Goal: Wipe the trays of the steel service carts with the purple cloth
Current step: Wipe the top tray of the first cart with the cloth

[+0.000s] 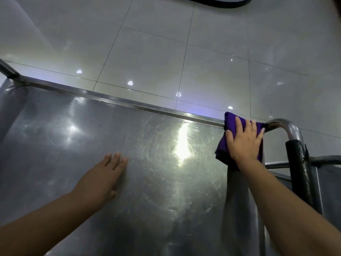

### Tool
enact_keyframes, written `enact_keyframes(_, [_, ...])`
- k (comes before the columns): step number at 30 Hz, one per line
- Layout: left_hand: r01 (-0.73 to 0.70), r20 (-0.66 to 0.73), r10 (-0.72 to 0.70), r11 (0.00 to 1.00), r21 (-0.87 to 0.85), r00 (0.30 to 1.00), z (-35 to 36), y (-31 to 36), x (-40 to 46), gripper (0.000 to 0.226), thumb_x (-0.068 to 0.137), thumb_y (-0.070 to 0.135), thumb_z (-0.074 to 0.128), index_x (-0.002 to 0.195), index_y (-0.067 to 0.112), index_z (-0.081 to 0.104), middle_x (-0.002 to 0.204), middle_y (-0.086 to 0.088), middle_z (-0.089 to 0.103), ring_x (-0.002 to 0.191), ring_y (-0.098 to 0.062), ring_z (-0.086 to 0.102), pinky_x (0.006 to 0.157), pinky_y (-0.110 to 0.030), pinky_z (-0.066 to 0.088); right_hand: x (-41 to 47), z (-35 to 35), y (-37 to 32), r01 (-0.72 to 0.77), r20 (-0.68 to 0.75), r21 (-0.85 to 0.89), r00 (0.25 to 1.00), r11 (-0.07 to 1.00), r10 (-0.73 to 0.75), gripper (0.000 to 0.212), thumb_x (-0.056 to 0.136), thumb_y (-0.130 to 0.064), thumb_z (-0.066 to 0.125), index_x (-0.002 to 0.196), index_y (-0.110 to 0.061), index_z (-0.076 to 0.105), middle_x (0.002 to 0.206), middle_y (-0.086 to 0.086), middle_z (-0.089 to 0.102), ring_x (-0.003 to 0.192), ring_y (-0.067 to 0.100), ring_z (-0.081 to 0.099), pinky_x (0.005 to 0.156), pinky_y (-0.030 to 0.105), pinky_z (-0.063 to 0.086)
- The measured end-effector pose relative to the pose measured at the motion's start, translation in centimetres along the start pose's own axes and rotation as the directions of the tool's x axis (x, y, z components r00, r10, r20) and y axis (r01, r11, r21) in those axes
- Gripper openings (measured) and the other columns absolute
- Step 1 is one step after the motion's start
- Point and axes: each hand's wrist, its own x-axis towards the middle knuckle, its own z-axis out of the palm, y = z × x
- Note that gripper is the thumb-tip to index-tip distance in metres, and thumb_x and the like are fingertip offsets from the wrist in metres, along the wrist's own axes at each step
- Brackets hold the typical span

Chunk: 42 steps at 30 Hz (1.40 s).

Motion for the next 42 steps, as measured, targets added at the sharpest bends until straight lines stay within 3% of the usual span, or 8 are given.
enact_keyframes(6, [-0.022,-0.02,0.022,1.0,0.003,1.0,-0.2,-0.8,0.2,0.102,0.09,0.042,0.058,0.138,0.024,-0.03,0.139,0.003,-0.034,0.147,-0.019,-0.009,0.113,-0.027,0.023,1.0,0.2,-6.0,0.149,0.0,-0.022,0.989,0.989,-0.149,0.063,0.091,-0.051,0.03,0.142,-0.014,0.041,0.131,0.022,0.047,0.131,0.037,0.032,0.115,0.057,0.001])
enact_keyframes(19, [-0.176,-0.027,0.175,0.983,-0.049,0.984,-1.1,-3.8,-0.4,0.089,0.09,0.046,0.054,0.151,0.029,-0.008,0.149,0.008,-0.026,0.142,-0.01,-0.014,0.111,-0.028,0.026,-1.9,1.2,-27.2,0.271,0.049,-0.007,0.961,0.962,-0.271,0.063,0.096,-0.051,0.029,0.15,-0.018,0.023,0.138,0.017,0.038,0.136,0.036,0.024,0.113,0.059,-0.01])
enact_keyframes(22, [-0.319,-0.223,0.29,0.942,-0.108,0.931,-1.7,-7.3,-1.2,0.072,0.082,0.046,0.063,0.146,0.027,0.036,0.153,0.009,0.015,0.141,-0.003,0.018,0.105,-0.022,0.035,-2.7,1.1,-31.0,0.255,0.055,0.0,0.965,0.967,-0.255,0.064,0.096,-0.051,0.028,0.151,-0.019,0.02,0.145,0.018,0.033,0.141,0.036,0.017,0.113,0.059,-0.012])
enact_keyframes(24, [-0.35,-0.311,0.299,0.929,-0.12,0.902,-2.6,-11.3,-1.7,0.055,0.068,0.044,0.076,0.119,0.027,0.066,0.13,0.007,0.06,0.119,-0.007,0.056,0.092,-0.02,0.045,-3.1,1.1,-33.2,0.244,0.056,-0.002,0.968,0.97,-0.244,0.064,0.096,-0.051,0.027,0.152,-0.019,0.018,0.147,0.017,0.03,0.142,0.035,0.014,0.113,0.058,-0.012])
enact_keyframes(26, [-0.315,-0.407,0.256,0.945,-0.084,0.877,-3.8,-16.1,-2.3,0.039,0.064,0.039,0.073,0.102,0.028,0.073,0.107,0.004,0.071,0.102,-0.015,0.067,0.079,-0.027,0.054,-3.5,1.1,-34.7,0.229,0.05,-0.007,0.972,0.973,-0.228,0.064,0.097,-0.051,0.026,0.152,-0.02,0.019,0.148,0.017,0.03,0.143,0.035,0.014,0.113,0.058,-0.011])
enact_keyframes(32, [0.024,-0.664,0.056,0.994,0.11,0.746,-11.4,-30.1,-6.3,0.04,0.066,0.01,0.082,0.104,0.007,0.071,0.112,-0.015,0.068,0.113,-0.038,0.058,0.097,-0.054,0.039,-4.5,0.7,-37.5,0.178,0.055,-0.047,0.983,0.983,-0.176,0.063,0.097,-0.051,0.026,0.152,-0.021,0.018,0.153,0.017,0.026,0.146,0.033,0.009,0.115,0.057,-0.011])
enact_keyframes(37, [0.109,-0.651,-0.023,0.99,0.093,0.759,-11.9,-37.9,-9.1,0.049,0.057,0.012,0.087,0.103,0.007,0.072,0.116,-0.015,0.066,0.125,-0.033,0.046,0.115,-0.031,-0.005,-5.7,0.1,-40.0,0.129,0.083,-0.037,0.989,0.991,-0.126,0.063,0.098,-0.049,0.028,0.152,-0.02,0.019,0.156,0.017,0.022,0.147,0.032,0.005,0.115,0.057,-0.012])
enact_keyframes(42, [-0.057,-0.64,-0.058,0.986,-0.157,0.766,-9.2,-40.8,-9.9,0.043,0.064,-0.001,0.082,0.105,0.009,0.072,0.12,-0.008,0.066,0.136,-0.029,0.033,0.104,-0.061,0.029,-7.0,0.0,-44.1,0.121,0.101,-0.04,0.988,0.992,-0.116,0.063,0.098,-0.049,0.027,0.153,-0.02,0.017,0.157,0.017,0.018,0.147,0.033,0.003,0.115,0.058,-0.011])
